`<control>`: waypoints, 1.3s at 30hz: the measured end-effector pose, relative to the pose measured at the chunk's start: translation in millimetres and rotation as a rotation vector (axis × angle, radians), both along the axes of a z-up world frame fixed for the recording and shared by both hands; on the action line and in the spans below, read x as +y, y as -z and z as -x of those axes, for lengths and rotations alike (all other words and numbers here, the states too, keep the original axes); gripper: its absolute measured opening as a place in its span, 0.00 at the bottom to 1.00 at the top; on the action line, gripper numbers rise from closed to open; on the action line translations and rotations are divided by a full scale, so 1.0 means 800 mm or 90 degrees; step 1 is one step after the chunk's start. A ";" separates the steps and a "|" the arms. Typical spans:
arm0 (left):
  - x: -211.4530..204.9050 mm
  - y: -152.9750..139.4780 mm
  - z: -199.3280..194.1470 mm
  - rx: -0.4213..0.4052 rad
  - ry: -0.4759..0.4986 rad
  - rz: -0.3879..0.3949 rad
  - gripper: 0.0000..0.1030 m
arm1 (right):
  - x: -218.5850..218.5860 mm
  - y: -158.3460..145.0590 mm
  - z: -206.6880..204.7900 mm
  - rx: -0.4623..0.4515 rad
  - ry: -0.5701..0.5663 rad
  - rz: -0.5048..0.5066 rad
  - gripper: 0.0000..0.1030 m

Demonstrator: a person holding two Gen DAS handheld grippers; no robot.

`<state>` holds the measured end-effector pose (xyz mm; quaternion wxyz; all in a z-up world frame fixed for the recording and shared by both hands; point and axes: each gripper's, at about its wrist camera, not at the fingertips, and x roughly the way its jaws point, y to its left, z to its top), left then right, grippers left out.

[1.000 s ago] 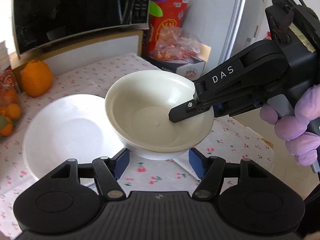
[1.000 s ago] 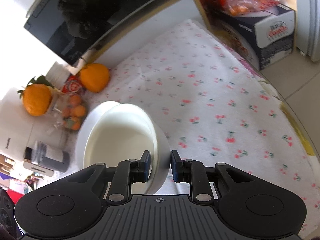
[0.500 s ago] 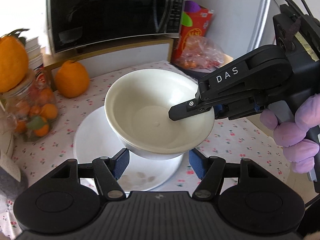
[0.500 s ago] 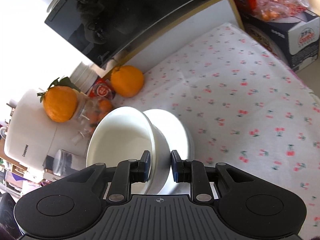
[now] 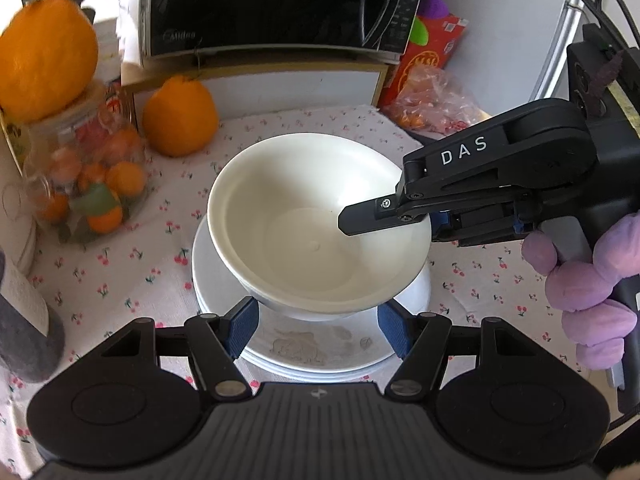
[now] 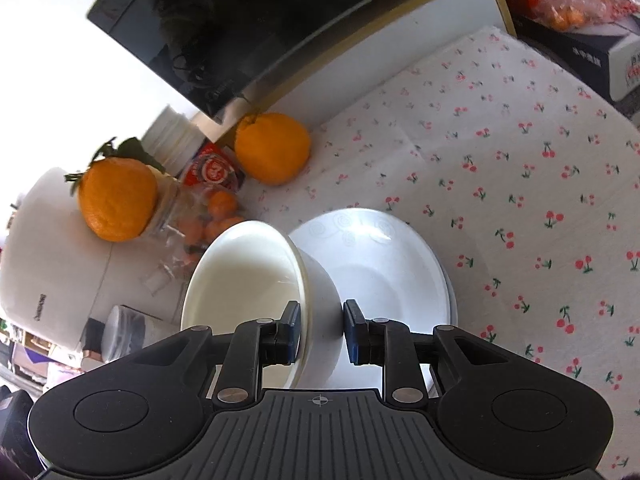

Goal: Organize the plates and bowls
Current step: 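Lower the cream bowl onto the white plate stack with both tools, then open both tools and release the cream bowl rim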

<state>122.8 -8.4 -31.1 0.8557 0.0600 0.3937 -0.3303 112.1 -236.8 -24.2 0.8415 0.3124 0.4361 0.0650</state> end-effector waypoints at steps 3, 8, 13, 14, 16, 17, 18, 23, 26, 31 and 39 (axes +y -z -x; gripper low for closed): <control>-0.003 0.003 -0.002 0.002 -0.004 -0.003 0.61 | -0.001 0.010 -0.006 0.017 0.007 0.002 0.23; -0.008 0.008 -0.003 0.005 -0.002 -0.005 0.61 | -0.004 0.018 -0.008 0.039 0.014 0.008 0.23; -0.014 0.013 -0.007 0.006 -0.009 0.001 0.61 | -0.006 0.021 -0.008 0.034 0.019 0.025 0.23; -0.015 0.015 -0.007 0.006 -0.011 0.002 0.61 | -0.007 0.022 -0.008 0.033 0.022 0.025 0.23; -0.018 0.018 -0.008 0.004 -0.013 0.001 0.61 | -0.008 0.023 -0.009 0.032 0.026 0.027 0.23; -0.018 0.018 -0.007 0.002 -0.013 -0.001 0.61 | -0.009 0.024 -0.009 0.031 0.028 0.028 0.23; -0.019 0.019 -0.008 0.000 -0.012 -0.003 0.61 | -0.009 0.025 -0.009 0.030 0.029 0.030 0.23; -0.017 0.020 -0.006 -0.020 -0.011 -0.011 0.69 | -0.006 0.026 -0.007 0.010 0.022 0.036 0.24; -0.015 0.016 -0.004 -0.034 -0.023 -0.008 0.85 | -0.006 0.024 -0.007 -0.002 0.025 0.041 0.25; -0.010 0.007 0.000 -0.037 -0.037 -0.007 0.94 | -0.017 0.016 -0.001 -0.030 0.028 0.006 0.64; 0.002 -0.002 0.011 -0.027 -0.065 -0.012 0.95 | -0.021 -0.004 0.014 -0.053 0.015 0.038 0.67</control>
